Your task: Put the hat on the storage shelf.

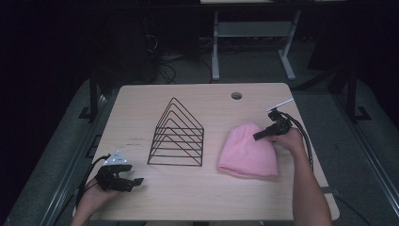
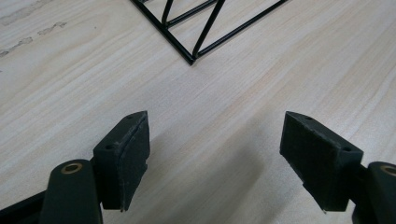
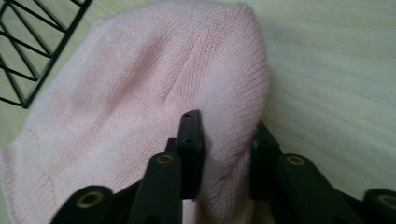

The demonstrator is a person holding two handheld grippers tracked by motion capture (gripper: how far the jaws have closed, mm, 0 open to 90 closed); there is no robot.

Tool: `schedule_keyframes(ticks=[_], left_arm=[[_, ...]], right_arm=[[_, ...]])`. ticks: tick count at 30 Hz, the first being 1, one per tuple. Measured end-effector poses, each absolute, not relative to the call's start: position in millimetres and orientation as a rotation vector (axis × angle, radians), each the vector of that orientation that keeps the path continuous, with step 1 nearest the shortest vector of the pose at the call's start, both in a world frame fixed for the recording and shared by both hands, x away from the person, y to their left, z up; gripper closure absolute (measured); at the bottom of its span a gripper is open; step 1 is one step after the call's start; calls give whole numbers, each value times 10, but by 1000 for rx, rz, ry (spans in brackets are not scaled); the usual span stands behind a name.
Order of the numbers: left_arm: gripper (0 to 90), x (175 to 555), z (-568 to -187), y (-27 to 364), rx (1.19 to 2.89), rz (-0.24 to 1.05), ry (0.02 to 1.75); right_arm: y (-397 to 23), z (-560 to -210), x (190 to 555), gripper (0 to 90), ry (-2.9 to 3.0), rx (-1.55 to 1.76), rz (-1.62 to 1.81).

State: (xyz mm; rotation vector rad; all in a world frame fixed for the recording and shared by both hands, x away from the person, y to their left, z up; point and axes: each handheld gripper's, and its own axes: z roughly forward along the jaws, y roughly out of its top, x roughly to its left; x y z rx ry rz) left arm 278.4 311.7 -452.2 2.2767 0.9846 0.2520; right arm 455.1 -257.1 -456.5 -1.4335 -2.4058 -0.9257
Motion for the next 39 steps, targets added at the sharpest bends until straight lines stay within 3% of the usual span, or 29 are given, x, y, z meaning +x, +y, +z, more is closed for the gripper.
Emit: schedule_keyframes(ticks=[14,39], left_arm=[[246,2773,-4449,3102,2265,214,993],[246,2841,-4007,3037,2272,166,903]], right_arm=[[-2572,-4194,4379,776,-2435,-1359,-1069],[-2408,-2903,4027,784,-2661,-1198,-1316]])
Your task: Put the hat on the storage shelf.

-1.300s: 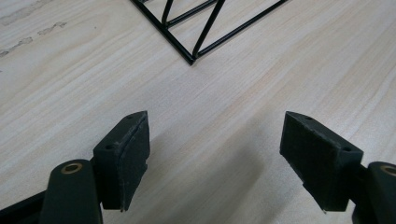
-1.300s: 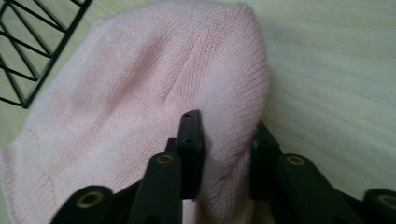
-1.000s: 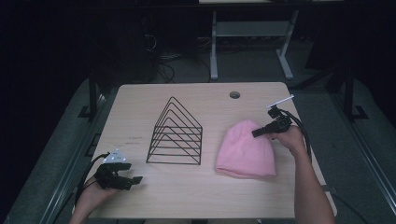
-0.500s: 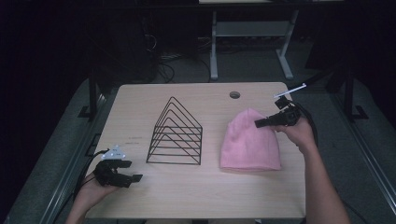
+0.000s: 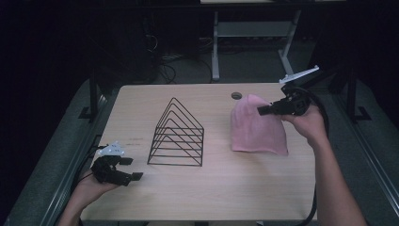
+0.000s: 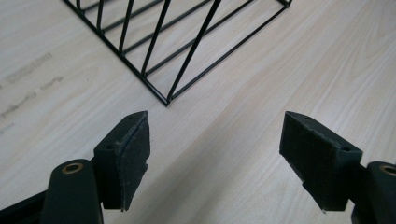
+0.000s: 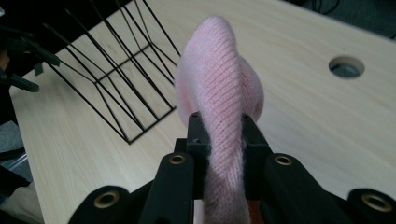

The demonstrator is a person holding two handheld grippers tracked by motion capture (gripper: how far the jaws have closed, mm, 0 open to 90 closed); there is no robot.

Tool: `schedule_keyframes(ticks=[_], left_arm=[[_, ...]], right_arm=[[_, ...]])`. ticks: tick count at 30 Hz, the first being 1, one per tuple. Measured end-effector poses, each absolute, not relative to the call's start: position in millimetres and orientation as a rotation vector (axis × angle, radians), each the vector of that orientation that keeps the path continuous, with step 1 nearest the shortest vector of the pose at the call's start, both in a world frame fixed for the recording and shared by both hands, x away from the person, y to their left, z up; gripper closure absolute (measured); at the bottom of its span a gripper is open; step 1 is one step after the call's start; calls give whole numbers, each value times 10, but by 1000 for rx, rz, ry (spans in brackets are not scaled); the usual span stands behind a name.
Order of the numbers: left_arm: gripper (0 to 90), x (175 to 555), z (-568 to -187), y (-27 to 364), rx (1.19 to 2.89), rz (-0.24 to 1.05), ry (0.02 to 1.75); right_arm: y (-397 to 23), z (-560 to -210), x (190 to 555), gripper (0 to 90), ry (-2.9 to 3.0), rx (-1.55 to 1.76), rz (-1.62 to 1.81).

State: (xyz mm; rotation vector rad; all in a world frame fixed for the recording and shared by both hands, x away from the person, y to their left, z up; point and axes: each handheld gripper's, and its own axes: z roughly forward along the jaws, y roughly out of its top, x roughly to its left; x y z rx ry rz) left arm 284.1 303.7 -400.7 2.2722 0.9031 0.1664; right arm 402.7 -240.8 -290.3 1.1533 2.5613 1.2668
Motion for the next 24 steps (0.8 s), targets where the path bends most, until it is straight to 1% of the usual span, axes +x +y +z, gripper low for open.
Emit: schedule_keyframes(ticks=[3,5,7,9,10,24], left_arm=[[246,2867,-3897,3042,2264,162,882],[246,2871,-3866,3045,2268,160,877],[246,2884,-3807,3039,2264,157,867],[246,2897,-3747,3035,2279,159,854],[246,2904,-3707,3021,2268,153,853],[246,2999,-3427,2977,2276,137,815]], right_arm=[[-2316,-2703,3980,784,2551,1088,1271],[-2297,-2667,3970,784,2550,1078,1275],[-2227,-2519,3946,784,2547,1031,1295],[-2210,-2487,3940,784,2546,1025,1304],[-2168,-2400,3922,784,2537,999,1326],[-1895,-2014,3867,783,2526,884,1369]])
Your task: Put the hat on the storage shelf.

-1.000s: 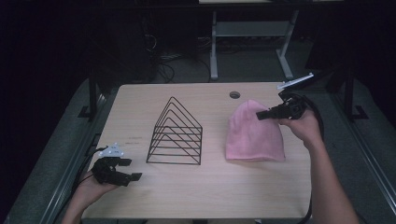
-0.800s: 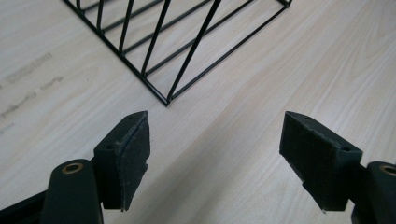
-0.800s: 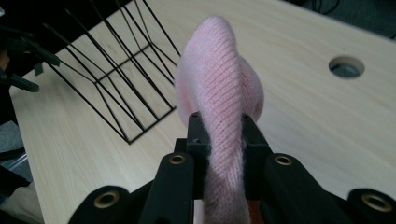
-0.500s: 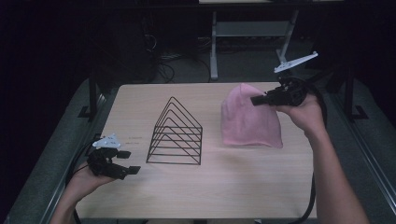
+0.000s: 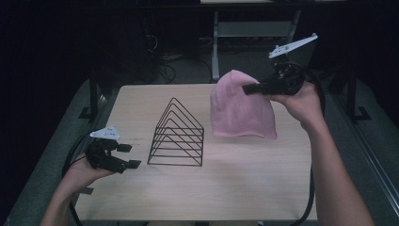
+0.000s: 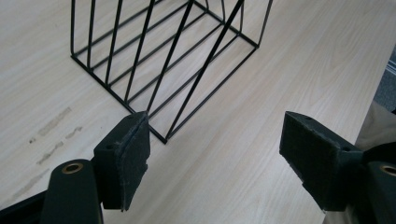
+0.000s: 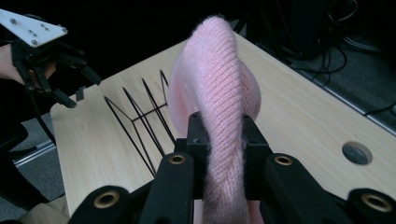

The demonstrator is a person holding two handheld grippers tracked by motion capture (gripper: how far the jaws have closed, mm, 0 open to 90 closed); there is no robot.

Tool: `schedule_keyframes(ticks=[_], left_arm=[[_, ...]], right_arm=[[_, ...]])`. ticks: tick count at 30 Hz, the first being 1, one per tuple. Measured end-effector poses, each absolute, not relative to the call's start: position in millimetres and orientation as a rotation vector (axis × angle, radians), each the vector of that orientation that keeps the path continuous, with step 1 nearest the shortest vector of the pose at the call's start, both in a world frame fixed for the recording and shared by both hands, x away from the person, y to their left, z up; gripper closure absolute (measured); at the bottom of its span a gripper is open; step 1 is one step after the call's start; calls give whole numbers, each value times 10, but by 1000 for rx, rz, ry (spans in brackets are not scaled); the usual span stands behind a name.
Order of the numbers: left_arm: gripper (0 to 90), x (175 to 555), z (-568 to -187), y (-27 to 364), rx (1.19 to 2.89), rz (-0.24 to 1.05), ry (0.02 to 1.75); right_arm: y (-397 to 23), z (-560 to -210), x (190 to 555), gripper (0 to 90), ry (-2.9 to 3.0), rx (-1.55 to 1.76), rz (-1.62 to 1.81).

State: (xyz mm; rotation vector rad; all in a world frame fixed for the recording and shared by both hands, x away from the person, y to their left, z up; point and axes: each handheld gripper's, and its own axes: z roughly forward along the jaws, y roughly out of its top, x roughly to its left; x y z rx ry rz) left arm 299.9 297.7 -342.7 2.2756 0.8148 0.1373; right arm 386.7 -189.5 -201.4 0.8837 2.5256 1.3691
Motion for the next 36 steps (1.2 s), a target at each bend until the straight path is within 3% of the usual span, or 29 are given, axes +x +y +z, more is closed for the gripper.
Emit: schedule_keyframes(ticks=[22,36], left_arm=[[246,3210,-2966,2767,2265,101,733],[249,3285,-2844,2700,2251,84,706]], right_arm=[[-1153,-1380,3745,783,2541,628,1438],[-734,-1279,3761,782,2569,529,1456]])
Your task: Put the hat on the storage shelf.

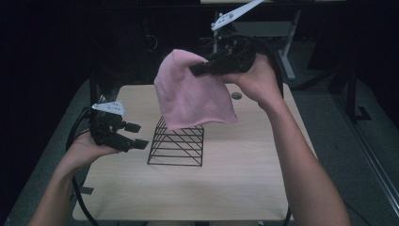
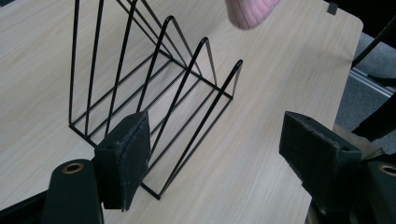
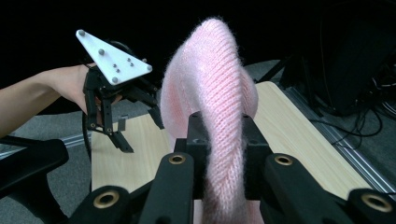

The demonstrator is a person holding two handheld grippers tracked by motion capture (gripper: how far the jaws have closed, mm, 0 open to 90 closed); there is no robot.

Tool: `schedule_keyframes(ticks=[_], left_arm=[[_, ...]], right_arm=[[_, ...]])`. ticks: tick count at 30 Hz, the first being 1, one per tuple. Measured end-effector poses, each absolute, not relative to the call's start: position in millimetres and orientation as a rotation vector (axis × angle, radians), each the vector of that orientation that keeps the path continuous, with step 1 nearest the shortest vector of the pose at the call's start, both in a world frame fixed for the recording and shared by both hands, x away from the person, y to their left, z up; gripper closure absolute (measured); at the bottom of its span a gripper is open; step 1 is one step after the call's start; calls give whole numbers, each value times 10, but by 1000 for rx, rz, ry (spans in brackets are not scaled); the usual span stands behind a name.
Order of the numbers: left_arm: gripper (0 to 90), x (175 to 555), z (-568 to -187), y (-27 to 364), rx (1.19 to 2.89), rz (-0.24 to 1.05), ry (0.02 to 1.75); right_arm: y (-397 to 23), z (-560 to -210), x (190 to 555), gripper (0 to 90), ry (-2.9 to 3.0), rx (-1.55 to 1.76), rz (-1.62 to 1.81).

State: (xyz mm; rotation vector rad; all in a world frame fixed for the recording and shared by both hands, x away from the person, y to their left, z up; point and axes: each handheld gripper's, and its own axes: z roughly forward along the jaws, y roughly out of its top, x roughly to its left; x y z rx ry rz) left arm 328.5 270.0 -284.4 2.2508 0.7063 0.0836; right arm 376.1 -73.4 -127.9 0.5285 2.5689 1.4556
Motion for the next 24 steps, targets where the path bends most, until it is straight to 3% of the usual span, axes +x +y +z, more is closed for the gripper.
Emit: schedule_keyframes(ticks=[8,14,20,22,23,24], left_arm=[[260,3333,-2761,2697,2210,75,690],[330,3390,-2765,2719,2170,66,695],[481,3442,-2747,2788,2125,64,688],[606,3451,-2739,2809,2112,62,688],[606,3451,-2735,2819,2108,66,684],[690,3448,-2731,2827,2100,71,682]], right_arm=[[-559,-1277,3783,782,2574,499,1472],[-411,-1297,3803,782,2582,472,1498],[-284,-1313,3803,783,2582,456,1544],[-254,-1324,3807,783,2581,454,1553],[-241,-1330,3809,782,2581,457,1556],[-226,-1338,3813,782,2581,455,1561]])
